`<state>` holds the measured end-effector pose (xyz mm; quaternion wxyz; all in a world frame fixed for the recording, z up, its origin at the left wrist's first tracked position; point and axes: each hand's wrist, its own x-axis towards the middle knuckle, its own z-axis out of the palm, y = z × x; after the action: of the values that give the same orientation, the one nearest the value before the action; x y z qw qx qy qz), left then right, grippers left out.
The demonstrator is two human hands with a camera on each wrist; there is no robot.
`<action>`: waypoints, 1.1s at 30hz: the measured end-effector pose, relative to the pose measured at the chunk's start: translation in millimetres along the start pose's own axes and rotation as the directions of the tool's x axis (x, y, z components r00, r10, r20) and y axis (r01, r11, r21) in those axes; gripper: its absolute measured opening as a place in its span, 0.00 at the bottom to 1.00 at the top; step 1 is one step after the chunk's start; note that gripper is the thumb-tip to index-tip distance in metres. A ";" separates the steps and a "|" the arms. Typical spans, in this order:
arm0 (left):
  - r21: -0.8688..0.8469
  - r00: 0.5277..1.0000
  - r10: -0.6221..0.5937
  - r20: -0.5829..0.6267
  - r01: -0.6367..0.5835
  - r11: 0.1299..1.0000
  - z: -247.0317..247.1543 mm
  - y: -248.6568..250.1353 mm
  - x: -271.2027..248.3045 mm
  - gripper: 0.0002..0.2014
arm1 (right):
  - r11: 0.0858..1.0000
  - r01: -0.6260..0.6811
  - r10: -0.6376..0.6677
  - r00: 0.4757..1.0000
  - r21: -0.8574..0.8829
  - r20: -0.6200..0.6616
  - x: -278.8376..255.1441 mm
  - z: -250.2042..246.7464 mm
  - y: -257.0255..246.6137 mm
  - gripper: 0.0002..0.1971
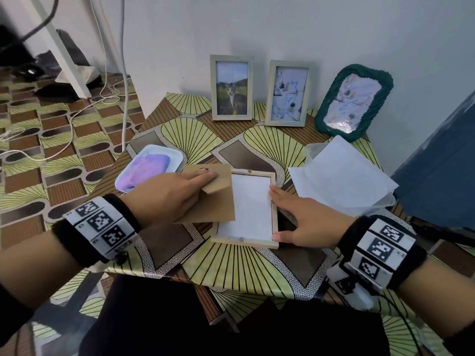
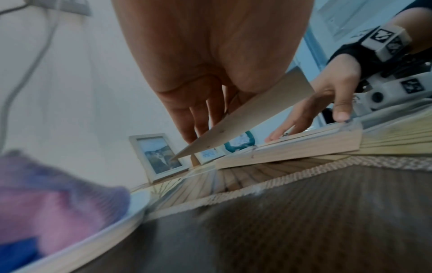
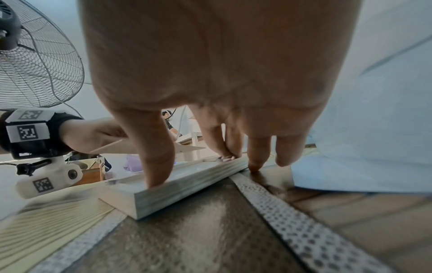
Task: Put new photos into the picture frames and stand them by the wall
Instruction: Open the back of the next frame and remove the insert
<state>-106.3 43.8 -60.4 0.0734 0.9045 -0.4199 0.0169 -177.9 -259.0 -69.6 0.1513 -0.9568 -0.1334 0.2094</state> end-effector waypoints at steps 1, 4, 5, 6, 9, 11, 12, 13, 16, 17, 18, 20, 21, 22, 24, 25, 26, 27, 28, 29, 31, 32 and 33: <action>-0.002 1.000 -0.029 -0.007 0.029 1.000 1.0 -4.7 -3.9 0.25 | 1.000 -0.002 0.002 1.000 0.003 -0.009 -1.8 0.9 1.3 0.51; 0.002 0.993 -0.097 0.070 0.097 0.995 5.1 -14.8 -15.1 0.26 | 1.000 -0.012 0.012 1.000 0.009 -0.017 -6.1 2.1 4.2 0.51; -0.005 0.987 -0.103 0.123 0.105 0.994 6.8 -16.5 -18.6 0.26 | 1.000 -0.016 0.016 1.000 0.010 -0.016 -7.3 2.0 5.0 0.51; -0.020 0.980 -0.100 0.170 0.105 0.994 8.3 -17.6 -21.2 0.27 | 1.000 -0.019 0.019 1.000 0.011 -0.016 -8.4 1.6 5.8 0.51; -0.058 0.964 -0.044 0.261 0.061 0.996 8.5 -17.6 -26.1 0.32 | 0.999 -0.026 0.027 1.000 0.021 -0.015 -10.1 -1.2 6.3 0.52; -0.046 0.957 -0.014 0.289 0.028 0.999 8.9 -15.3 -26.1 0.33 | 0.999 -0.030 0.031 0.999 0.025 -0.015 -9.5 -2.5 5.6 0.52; -0.039 0.955 -0.008 0.296 0.020 0.999 9.2 -13.6 -24.8 0.33 | 0.999 -0.031 0.031 0.999 0.025 -0.016 -9.2 -2.7 5.3 0.52; -0.030 0.953 -0.007 0.303 0.017 0.999 9.7 -11.7 -22.8 0.32 | 0.999 -0.031 0.032 0.999 0.026 -0.020 -8.8 -2.9 5.2 0.52; 0.042 0.928 -0.007 0.371 -0.010 0.999 13.3 -5.4 -15.5 0.32 | 0.999 -0.039 0.040 0.999 0.037 -0.033 -9.6 -2.9 6.2 0.52; 0.074 0.918 -0.009 0.396 -0.022 0.997 14.4 -3.5 -13.2 0.32 | 0.998 -0.041 0.042 0.998 0.042 -0.038 -10.1 -3.0 6.6 0.52; 0.102 0.911 -0.014 0.412 -0.030 0.994 15.2 -2.1 -11.3 0.32 | 0.998 -0.042 0.044 0.998 0.049 -0.041 -10.8 -3.0 6.9 0.52; 0.131 0.905 -0.030 0.425 -0.029 0.991 14.6 -0.8 -8.3 0.30 | 0.997 -0.043 0.046 0.998 0.063 -0.045 -11.6 -2.8 6.5 0.52; 0.126 0.903 -0.034 0.428 -0.022 0.992 13.2 -1.2 -6.9 0.29 | 0.997 -0.042 0.045 0.998 0.070 -0.046 -11.9 -2.7 6.1 0.52; 0.110 0.904 -0.033 0.426 -0.016 0.994 11.5 -2.1 -5.3 0.28 | 0.996 -0.040 0.044 0.998 0.076 -0.046 -12.1 -2.6 5.9 0.52; 0.057 0.913 -0.026 0.407 0.003 0.998 7.5 -4.2 -1.8 0.27 | 0.995 -0.037 0.041 0.998 0.087 -0.045 -12.4 -2.9 5.7 0.52; 0.027 0.917 -0.027 0.397 0.017 0.999 5.3 -5.3 0.0 0.27 | 0.995 -0.036 0.040 0.998 0.091 -0.044 -12.4 -3.2 5.4 0.52; 0.005 0.918 -0.036 0.394 0.037 0.999 2.6 -5.9 1.8 0.27 | 0.995 -0.036 0.041 0.998 0.097 -0.043 -12.2 -3.4 5.1 0.52; -0.003 0.918 -0.054 0.392 0.060 0.998 -0.1 -6.3 3.4 0.26 | 0.994 -0.036 0.041 0.998 0.105 -0.044 -11.4 -3.4 4.8 0.52; 0.001 0.921 -0.078 0.382 0.084 0.996 -3.0 -6.0 5.1 0.24 | 0.993 -0.034 0.040 0.998 0.113 -0.045 -10.2 -3.3 4.3 0.52; 0.006 0.926 -0.104 0.363 0.109 0.994 -6.1 -4.4 7.1 0.22 | 0.992 -0.033 0.038 0.998 0.120 -0.045 -9.0 -3.2 3.6 0.53; 0.007 0.943 -0.147 0.300 0.152 0.988 -11.9 0.7 13.2 0.17 | 0.991 -0.027 0.033 0.998 0.135 -0.045 -5.9 -4.0 2.4 0.53; 0.003 0.950 -0.165 0.265 0.170 0.985 -14.0 3.2 17.3 0.16 | 0.989 -0.018 0.026 0.998 0.145 -0.050 -4.5 -5.0 1.3 0.53; -0.010 0.954 -0.186 0.234 0.193 0.981 -15.6 5.8 21.8 0.15 | 0.987 -0.007 0.017 0.998 0.159 -0.065 -2.9 -6.4 0.0 0.52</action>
<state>-96.2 25.9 -42.3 0.0396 0.9350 -0.3371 -0.1029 -177.6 -261.4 -63.0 0.2299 -0.9489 -0.1055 0.1885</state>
